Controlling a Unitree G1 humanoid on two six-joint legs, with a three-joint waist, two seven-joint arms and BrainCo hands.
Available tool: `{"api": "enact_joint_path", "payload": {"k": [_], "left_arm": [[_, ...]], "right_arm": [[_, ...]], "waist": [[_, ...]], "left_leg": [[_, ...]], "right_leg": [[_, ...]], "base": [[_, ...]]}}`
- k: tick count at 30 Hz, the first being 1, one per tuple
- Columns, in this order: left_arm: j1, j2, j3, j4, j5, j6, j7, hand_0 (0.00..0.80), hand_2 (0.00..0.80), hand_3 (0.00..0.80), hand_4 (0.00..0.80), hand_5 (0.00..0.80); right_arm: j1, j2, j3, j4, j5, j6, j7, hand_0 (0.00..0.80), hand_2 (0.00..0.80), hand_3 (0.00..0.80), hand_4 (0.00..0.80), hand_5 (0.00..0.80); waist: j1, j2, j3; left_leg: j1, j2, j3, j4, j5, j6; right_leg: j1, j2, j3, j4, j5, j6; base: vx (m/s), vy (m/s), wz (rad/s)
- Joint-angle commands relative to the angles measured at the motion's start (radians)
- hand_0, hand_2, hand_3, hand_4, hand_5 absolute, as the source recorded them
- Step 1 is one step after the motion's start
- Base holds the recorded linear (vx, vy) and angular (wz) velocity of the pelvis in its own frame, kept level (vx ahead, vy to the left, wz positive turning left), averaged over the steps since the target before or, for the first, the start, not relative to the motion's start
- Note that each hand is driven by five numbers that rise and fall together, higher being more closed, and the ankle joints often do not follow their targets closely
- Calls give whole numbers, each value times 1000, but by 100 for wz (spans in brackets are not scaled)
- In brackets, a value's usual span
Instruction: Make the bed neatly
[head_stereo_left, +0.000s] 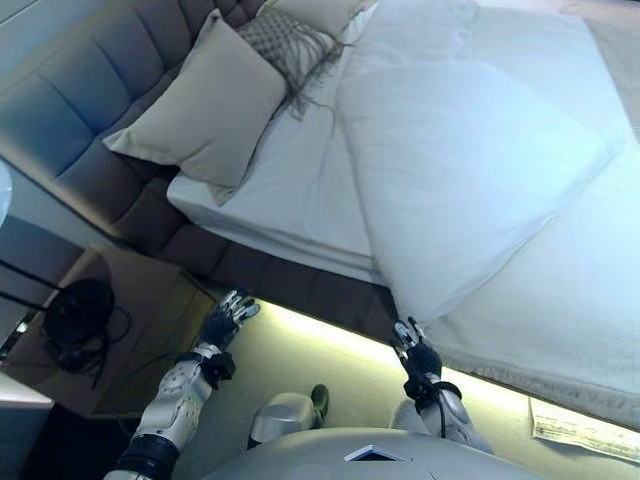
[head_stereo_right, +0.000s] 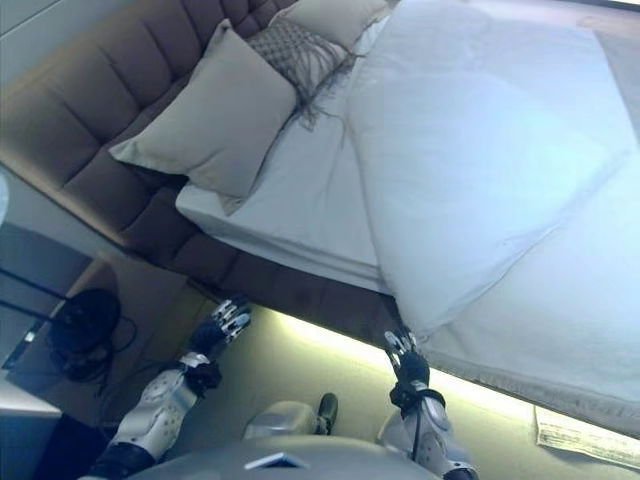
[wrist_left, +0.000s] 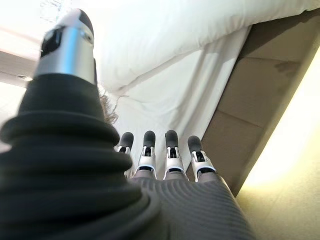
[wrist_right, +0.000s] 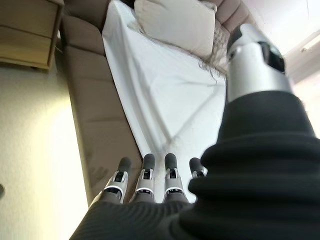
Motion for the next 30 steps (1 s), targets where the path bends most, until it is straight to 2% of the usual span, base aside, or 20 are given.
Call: {"api": "enact_joint_path", "payload": {"k": [1, 4, 7, 11, 14, 17, 20, 22, 24, 26, 27, 30], "left_arm": [[27, 36, 47, -81, 14, -47, -28, 0, 0, 0, 0, 0], [44, 32, 84, -75, 22, -44, -49, 0, 0, 0, 0, 0], [33, 24, 104, -52, 24, -46, -44, 0, 0, 0, 0, 0], [17, 19, 114, -16, 18, -48, -41, 0, 0, 0, 0, 0], [13, 22, 115, 0, 30, -60, -53, 0, 0, 0, 0, 0], [0, 15, 113, 8, 34, -49, -47, 0, 0, 0, 0, 0], [-12, 1, 98, 17, 36, -47, -38, 0, 0, 0, 0, 0], [-19, -7, 81, 20, 37, -45, -36, 0, 0, 0, 0, 0], [-34, -14, 50, 16, 31, -51, -21, 0, 0, 0, 0, 0], [-56, -25, 14, 17, 23, -70, 6, 0, 0, 0, 0, 0], [-58, -30, 10, 15, 27, -73, 12, 0, 0, 0, 0, 0], [-62, -43, 16, 22, 55, -62, 13, 0, 0, 0, 0, 0]], "right_arm": [[-29, -27, -27, -24, 21, -14, 49, 0, 0, 0, 0, 0], [-25, -14, -54, -6, 5, -4, 74, 0, 0, 0, 0, 0], [-22, -9, -65, 16, -12, 5, 109, 0, 0, 0, 0, 0], [-42, -25, -49, 10, 3, 13, 109, 0, 0, 0, 0, 0], [-49, -33, -38, -18, 22, 22, 95, 0, 0, 0, 0, 0], [-56, -42, -26, -29, 25, 42, 86, 0, 0, 0, 0, 0], [-82, -54, -1, -7, 21, 44, 102, 0, 0, 0, 0, 0], [-96, -57, 8, -4, 12, 50, 81, 0, 0, 0, 0, 0], [-108, -61, 16, -8, 10, 50, 68, 0, 0, 0, 0, 0], [-117, -61, 31, -19, 0, 47, 58, 0, 0, 0, 0, 0], [-117, -65, 33, -28, 0, 44, 47, 0, 0, 0, 0, 0], [-120, -70, 30, -44, 4, 29, 20, 0, 0, 0, 0, 0]], "waist": [[-21, -43, -3], [-22, -50, -14], [-18, -58, -27], [-13, -66, -44], [-23, -61, -51], [-32, -55, -52], [-31, -51, -41], [-34, -43, -30], [-32, -30, -16], [-19, -2, 5], [-10, 6, 18], [7, 22, 42]], "left_leg": [[32, -64, -35, 2, -49, 20], [71, -48, -38, -5, -81, 13], [83, -24, -26, 22, -100, 5], [96, 26, -6, 48, -68, -25], [104, 60, -5, 60, -36, -45], [88, 89, -15, 128, 22, -66], [36, 83, -33, 275, 108, -86], [-13, 95, -18, 317, 158, -97], [-43, 116, -13, 271, 177, -101], [-100, 147, -45, 153, 268, -133], [-132, 164, -45, 113, 308, -148], [-187, 198, -24, 54, 337, -171]], "right_leg": [[-25, 31, 5, -235, 352, 3], [-19, 25, 10, -260, 380, 21], [7, 12, -6, -230, 351, 20], [49, 37, -50, -264, 322, 7], [59, 70, -55, -252, 279, -7], [74, 106, -62, -233, 234, -35], [103, 134, -62, -245, 209, -75], [119, 148, -60, -243, 193, -90], [128, 153, -66, -234, 178, -92], [145, 158, -69, -228, 153, -84], [164, 155, -70, -231, 140, -84], [205, 131, -95, -232, 99, -90]], "base": [[235, -109, 8], [230, -120, 15], [233, -163, 26], [203, -249, 11], [117, -250, -4], [90, -332, 2], [98, -311, 2], [105, -190, -26], [69, -41, -27], [88, 47, -16], [91, 46, 1], [95, 36, -29]]}}
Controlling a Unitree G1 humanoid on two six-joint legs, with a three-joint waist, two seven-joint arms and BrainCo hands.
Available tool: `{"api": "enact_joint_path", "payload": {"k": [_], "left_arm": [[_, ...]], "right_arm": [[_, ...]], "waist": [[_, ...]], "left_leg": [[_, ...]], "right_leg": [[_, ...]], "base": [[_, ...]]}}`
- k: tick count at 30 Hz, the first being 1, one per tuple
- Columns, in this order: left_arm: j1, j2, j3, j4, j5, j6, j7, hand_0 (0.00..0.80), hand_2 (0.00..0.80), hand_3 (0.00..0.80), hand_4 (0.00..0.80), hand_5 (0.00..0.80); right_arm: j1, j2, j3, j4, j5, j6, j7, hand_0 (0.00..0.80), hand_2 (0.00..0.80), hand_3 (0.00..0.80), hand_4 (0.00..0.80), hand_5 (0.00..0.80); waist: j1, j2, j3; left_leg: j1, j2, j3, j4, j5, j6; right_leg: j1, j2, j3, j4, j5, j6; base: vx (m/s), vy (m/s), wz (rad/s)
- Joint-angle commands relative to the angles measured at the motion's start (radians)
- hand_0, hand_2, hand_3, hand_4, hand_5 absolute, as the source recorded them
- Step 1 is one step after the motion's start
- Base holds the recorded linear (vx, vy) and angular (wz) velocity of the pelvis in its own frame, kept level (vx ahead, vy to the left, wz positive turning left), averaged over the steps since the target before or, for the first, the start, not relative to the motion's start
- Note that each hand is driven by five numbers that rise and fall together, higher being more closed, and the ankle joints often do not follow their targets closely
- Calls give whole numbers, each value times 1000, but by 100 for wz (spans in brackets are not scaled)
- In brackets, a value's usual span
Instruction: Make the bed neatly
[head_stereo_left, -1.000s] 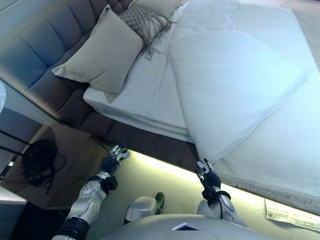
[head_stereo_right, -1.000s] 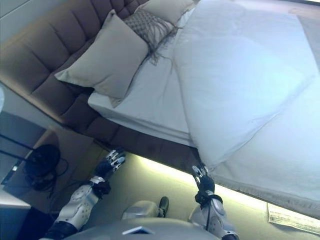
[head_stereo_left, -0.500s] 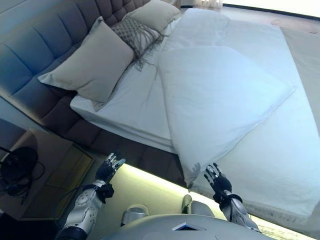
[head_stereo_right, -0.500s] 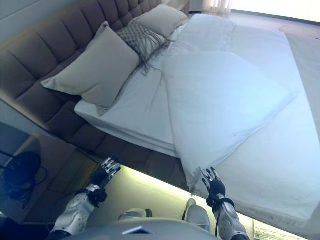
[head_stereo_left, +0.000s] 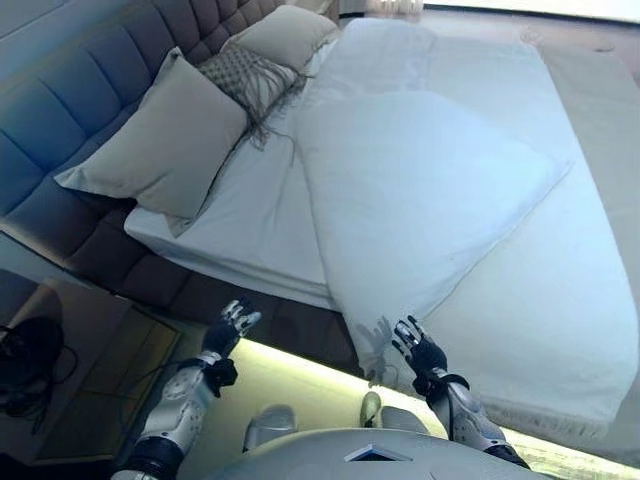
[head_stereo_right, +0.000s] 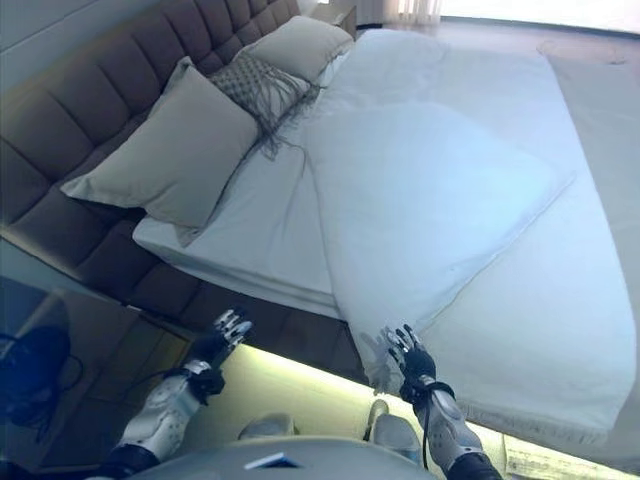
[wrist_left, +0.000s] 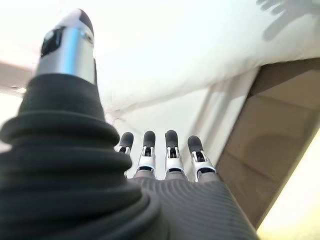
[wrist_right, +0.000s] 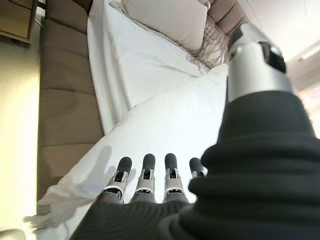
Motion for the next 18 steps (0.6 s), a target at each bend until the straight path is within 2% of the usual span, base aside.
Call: {"api": "enact_joint_path", "payload": {"k": [1, 4, 7, 10, 14, 18], "left_arm": [[-29, 20, 53, -33, 73, -40, 11, 0, 0, 0, 0, 0], [-14, 18, 77, -8, 92, -34, 4, 0, 0, 0, 0, 0], [-6, 28, 80, -14, 95, -45, 0, 0, 0, 0, 0, 0], [-17, 45, 55, -58, 70, -40, 11, 0, 0, 0, 0, 0], [-32, 59, 25, -82, 56, -69, 31, 0, 0, 0, 0, 0], [-20, 65, 56, -108, 36, -76, 28, 0, 0, 0, 0, 0]], "right_arm": [[-20, 11, -14, -98, 10, -38, -28, 0, 0, 0, 0, 0], [3, 8, -33, -102, -5, -26, -31, 0, 0, 0, 0, 0], [41, -1, -54, -104, -14, -18, -13, 0, 0, 0, 0, 0], [61, -7, -78, -107, -18, -37, -24, 0, 0, 0, 0, 0], [40, 15, -84, -103, -3, -55, -50, 0, 0, 0, 0, 0], [35, 57, -74, -103, -26, -44, -60, 0, 0, 0, 0, 0]], "waist": [[-19, -18, 55], [-29, 4, 47], [-52, 34, 42], [-67, 57, 44], [-59, 42, 54], [-38, 14, 64]], "left_leg": [[-44, 37, 2, -371, 390, -30], [-31, 25, -1, -358, 344, -29], [-23, -12, 43, -333, 256, -11], [-5, -34, 69, -355, 222, 1], [-22, -85, 48, -320, 146, 33], [-20, -93, 60, -290, 100, 57]], "right_leg": [[147, -51, -5, -79, -18, 71], [142, -69, 4, -49, -42, 72], [122, -88, 7, 0, -62, 76], [109, -112, 5, 29, -63, 87], [96, -152, 28, 46, -50, 113], [83, -175, 25, 53, -32, 128]], "base": [[139, 69, -18], [157, 114, 9], [151, 172, -23], [103, 255, -26], [46, 147, -20], [19, 30, 2]]}}
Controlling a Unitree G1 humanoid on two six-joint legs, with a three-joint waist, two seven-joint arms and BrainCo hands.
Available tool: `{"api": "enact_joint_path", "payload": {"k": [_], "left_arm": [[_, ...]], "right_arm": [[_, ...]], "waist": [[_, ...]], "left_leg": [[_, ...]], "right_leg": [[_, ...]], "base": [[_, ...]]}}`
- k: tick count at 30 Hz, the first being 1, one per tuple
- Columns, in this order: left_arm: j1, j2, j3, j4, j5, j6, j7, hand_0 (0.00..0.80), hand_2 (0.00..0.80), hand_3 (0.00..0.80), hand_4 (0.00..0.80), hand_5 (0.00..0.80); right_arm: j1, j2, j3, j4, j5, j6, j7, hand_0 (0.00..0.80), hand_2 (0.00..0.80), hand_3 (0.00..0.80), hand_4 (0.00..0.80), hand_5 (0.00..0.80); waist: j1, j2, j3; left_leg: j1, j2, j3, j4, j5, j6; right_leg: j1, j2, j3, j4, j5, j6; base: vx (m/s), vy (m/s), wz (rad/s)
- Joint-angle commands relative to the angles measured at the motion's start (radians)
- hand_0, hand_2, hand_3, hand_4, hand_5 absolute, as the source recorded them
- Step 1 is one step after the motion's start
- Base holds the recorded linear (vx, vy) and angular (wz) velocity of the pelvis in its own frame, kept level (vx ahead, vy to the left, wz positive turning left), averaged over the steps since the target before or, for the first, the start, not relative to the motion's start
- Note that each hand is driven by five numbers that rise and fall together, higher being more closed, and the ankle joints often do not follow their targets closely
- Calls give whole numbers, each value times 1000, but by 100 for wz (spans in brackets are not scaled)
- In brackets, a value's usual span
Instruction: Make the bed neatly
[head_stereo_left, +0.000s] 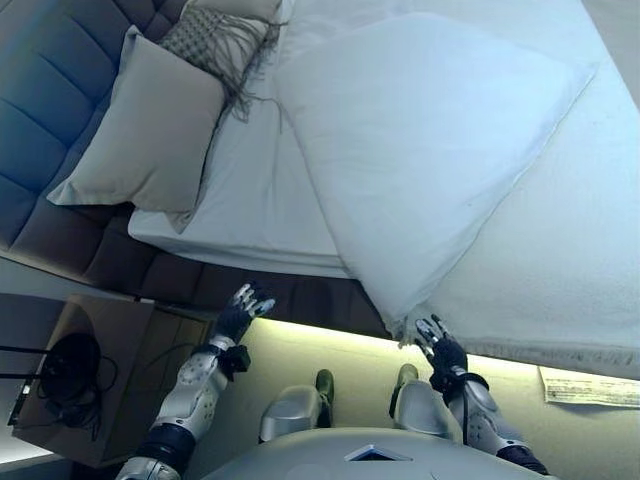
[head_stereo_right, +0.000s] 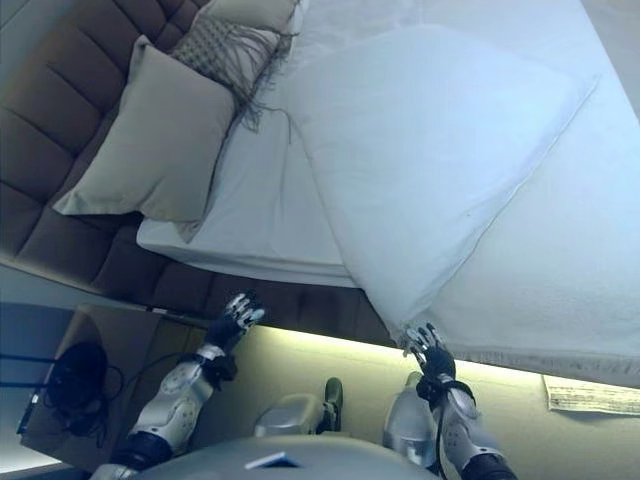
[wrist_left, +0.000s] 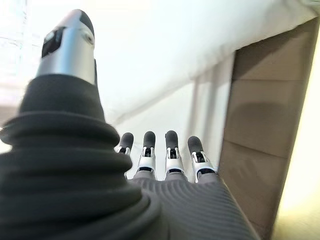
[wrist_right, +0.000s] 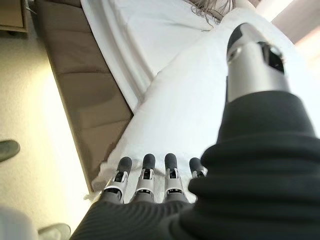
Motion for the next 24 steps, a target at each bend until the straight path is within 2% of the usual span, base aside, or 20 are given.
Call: {"api": "enact_joint_path", "payload": {"k": [1, 5, 7, 10, 12, 13, 14, 16, 20, 22, 24], "left_arm": [[21, 67, 52, -90, -35, -62, 8, 0, 0, 0, 0, 0], [38, 80, 65, -101, -71, -80, 27, 0, 0, 0, 0, 0], [43, 79, 66, -100, -71, -76, 30, 0, 0, 0, 0, 0], [55, 69, 68, -116, -66, -58, 23, 0, 0, 0, 0, 0], [60, 74, 76, -115, -68, -71, 23, 0, 0, 0, 0, 0], [42, 67, 82, -98, -79, -81, 32, 0, 0, 0, 0, 0], [21, 56, 86, -74, -91, -95, 45, 0, 0, 0, 0, 0], [-5, 44, 87, -41, -80, -110, 82, 0, 0, 0, 0, 0], [16, 35, 88, -71, -52, -108, 123, 0, 0, 0, 0, 0], [36, 45, 104, -76, -32, -96, 111, 0, 0, 0, 0, 0], [37, 49, 109, -64, -30, -92, 107, 0, 0, 0, 0, 0]], "right_arm": [[14, 46, 22, -93, -24, -38, 7, 0, 0, 0, 0, 0], [13, 53, 35, -84, -27, -42, 41, 0, 0, 0, 0, 0], [21, 48, 32, -86, -21, -29, 44, 0, 0, 0, 0, 0], [26, 24, 30, -70, -22, -20, 75, 0, 0, 0, 0, 0], [17, 6, 39, -88, -24, -11, 59, 0, 0, 0, 0, 0], [-15, 9, 36, -69, -33, -2, 61, 0, 0, 0, 0, 0], [-65, 25, 26, -20, -46, 2, 77, 0, 0, 0, 0, 0], [-131, 38, 5, 57, -42, 13, 104, 0, 0, 0, 0, 0], [-136, 42, -27, 83, -62, 47, 153, 0, 0, 0, 0, 0], [-123, 47, -35, 65, -67, 51, 161, 0, 0, 0, 0, 0], [-117, 55, -34, 49, -75, 55, 156, 0, 0, 0, 0, 0]], "waist": [[33, -64, -23], [51, -98, -23], [62, -115, -29], [78, -136, -26], [66, -154, -14], [48, -165, -6], [30, -168, -1], [7, -181, 0], [-20, -203, -14], [-16, -209, -19], [-8, -212, -21]], "left_leg": [[-133, -7, -44, 85, 67, 16], [-148, 7, -43, 80, 71, 9], [-156, 9, -57, 72, 79, 4], [-176, 30, -86, 83, 99, -13], [-195, 24, -60, 161, 74, -12], [-179, 25, -4, 165, 38, 3], [-139, 34, 39, 119, 31, 14], [-99, 36, 58, 68, 41, 18], [-20, -3, 66, -2, 45, 42], [-2, -20, 78, -11, 35, 63], [-4, -30, 97, 5, 19, 81]], "right_leg": [[136, -66, 0, -52, 17, 63], [164, -39, -2, -98, 18, 62], [182, -25, -6, -125, 20, 58], [196, -5, -17, -144, 24, 44], [189, 0, -3, -147, 34, 38], [177, -3, 1, -147, 47, 40], [166, 1, 7, -144, 56, 42], [165, 11, 41, -156, 73, 44], [157, 23, 107, -150, 123, 62], [149, 9, 111, -115, 146, 75], [132, -16, 89, -56, 163, 76]], "base": [[-40, -73, 6], [-37, -64, 6], [-37, -92, 24], [-77, -76, 25], [-212, 31, 18], [-258, 135, 16], [-215, 184, 12], [-89, 195, -9], [21, 132, -37], [22, 79, -43], [1, 64, -40]]}}
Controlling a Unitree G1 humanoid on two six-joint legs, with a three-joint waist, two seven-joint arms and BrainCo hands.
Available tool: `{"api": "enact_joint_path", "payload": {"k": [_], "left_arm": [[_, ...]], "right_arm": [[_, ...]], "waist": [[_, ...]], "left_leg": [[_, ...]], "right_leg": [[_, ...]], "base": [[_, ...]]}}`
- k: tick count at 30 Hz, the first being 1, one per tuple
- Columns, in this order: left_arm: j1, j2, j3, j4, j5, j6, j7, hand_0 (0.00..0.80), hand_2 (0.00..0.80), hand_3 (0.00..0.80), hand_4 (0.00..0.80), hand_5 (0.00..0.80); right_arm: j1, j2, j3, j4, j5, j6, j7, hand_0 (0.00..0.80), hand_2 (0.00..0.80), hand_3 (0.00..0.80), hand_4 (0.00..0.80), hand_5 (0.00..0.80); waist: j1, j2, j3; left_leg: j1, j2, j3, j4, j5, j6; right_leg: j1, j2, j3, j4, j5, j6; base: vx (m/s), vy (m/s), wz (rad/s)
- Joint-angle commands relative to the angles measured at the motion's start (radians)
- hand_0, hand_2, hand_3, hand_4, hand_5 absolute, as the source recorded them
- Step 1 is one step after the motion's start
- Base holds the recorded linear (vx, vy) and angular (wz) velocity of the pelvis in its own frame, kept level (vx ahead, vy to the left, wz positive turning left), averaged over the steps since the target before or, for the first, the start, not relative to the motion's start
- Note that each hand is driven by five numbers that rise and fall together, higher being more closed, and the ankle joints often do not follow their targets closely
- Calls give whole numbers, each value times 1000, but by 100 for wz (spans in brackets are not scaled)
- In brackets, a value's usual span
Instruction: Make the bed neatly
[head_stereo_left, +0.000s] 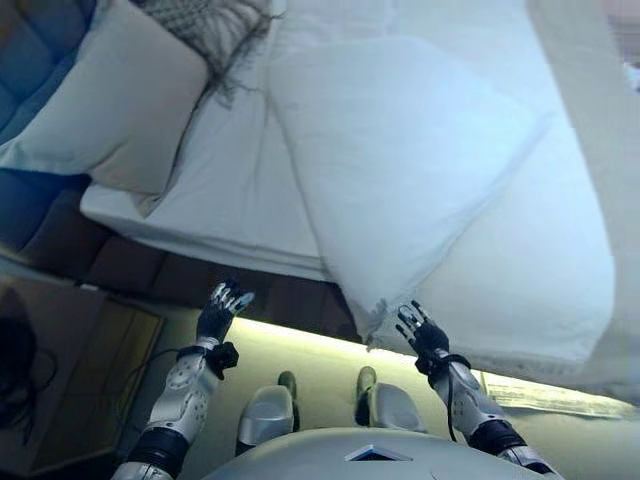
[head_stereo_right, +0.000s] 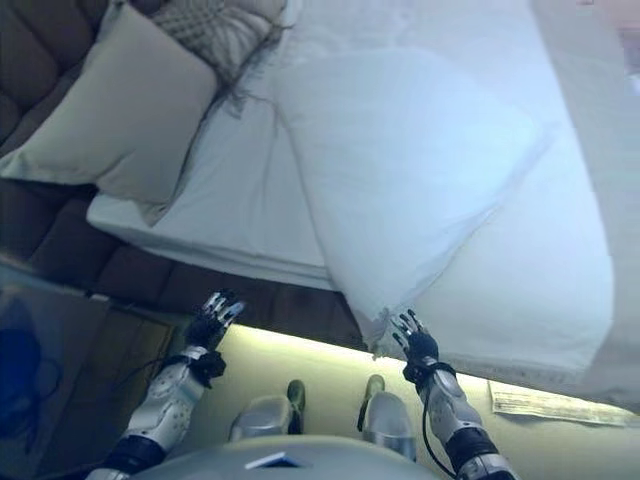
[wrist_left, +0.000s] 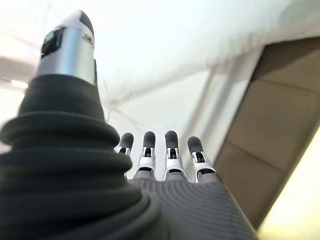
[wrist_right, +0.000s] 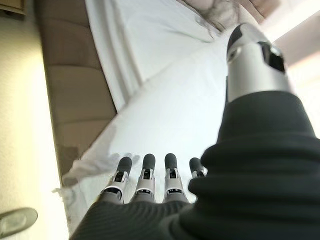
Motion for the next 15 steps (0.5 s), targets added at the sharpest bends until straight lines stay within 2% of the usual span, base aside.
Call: {"api": "enact_joint_path", "payload": {"k": [1, 5, 6, 7, 8, 10, 12, 15], "left_arm": [[-6, 27, 56, -48, 31, -48, -4, 0, 0, 0, 0, 0], [-36, 29, 47, -30, 22, -34, 1, 0, 0, 0, 0, 0], [-36, 31, 45, -33, 21, -31, -2, 0, 0, 0, 0, 0], [-33, 34, 45, -34, 18, -31, -6, 0, 0, 0, 0, 0], [-26, 46, 52, -42, 13, -29, -16, 0, 0, 0, 0, 0], [-20, 62, 62, -50, 5, -31, -29, 0, 0, 0, 0, 0], [-12, 74, 79, -65, 8, -22, -42, 0, 0, 0, 0, 0], [1, 85, 88, -79, 7, -18, -53, 0, 0, 0, 0, 0]], "right_arm": [[-27, 23, -4, -74, -35, 1, 33, 0, 0, 0, 0, 0], [-2, 46, 3, -90, -54, -5, 23, 0, 0, 0, 0, 0], [2, 51, 0, -88, -56, -9, 22, 0, 0, 0, 0, 0], [2, 53, -2, -87, -57, -10, 23, 0, 0, 0, 0, 0], [0, 59, -5, -86, -61, -13, 26, 0, 0, 0, 0, 0], [-2, 65, -7, -91, -65, -12, 35, 0, 0, 0, 0, 0], [4, 67, -14, -103, -67, -8, 42, 0, 0, 0, 0, 0], [20, 60, -14, -140, -58, 0, 44, 0, 0, 0, 0, 0]], "waist": [[5, -4, 7], [15, -11, 7], [19, -16, 9], [22, -16, 10], [30, -23, 15], [38, -28, 26], [46, -31, 31], [57, -35, 33]], "left_leg": [[-56, -42, 2, 50, 10, 64], [-59, -28, 22, 82, -13, 68], [-62, -24, 17, 93, -19, 62], [-63, -20, 15, 99, -23, 58], [-65, -4, 6, 107, -32, 45], [-68, 26, -12, 115, -42, 26], [-75, 66, -30, 125, -43, 0], [-89, 133, -43, 152, -34, -45]], "right_leg": [[54, -80, -33, 100, 118, 53], [43, -165, -53, 102, 189, 63], [47, -200, -44, 64, 233, 74], [50, -214, -41, 46, 246, 79], [46, -257, -31, -14, 296, 100], [47, -296, -20, -81, 338, 125], [67, -316, -32, -151, 338, 140], [98, -322, -80, -214, 307, 153]], "base": [[5, 46, -44], [40, -76, -42], [72, -178, -12], [73, -306, -10], [62, -305, -12], [79, -392, -23], [95, -433, -6], [89, -463, 20]]}}
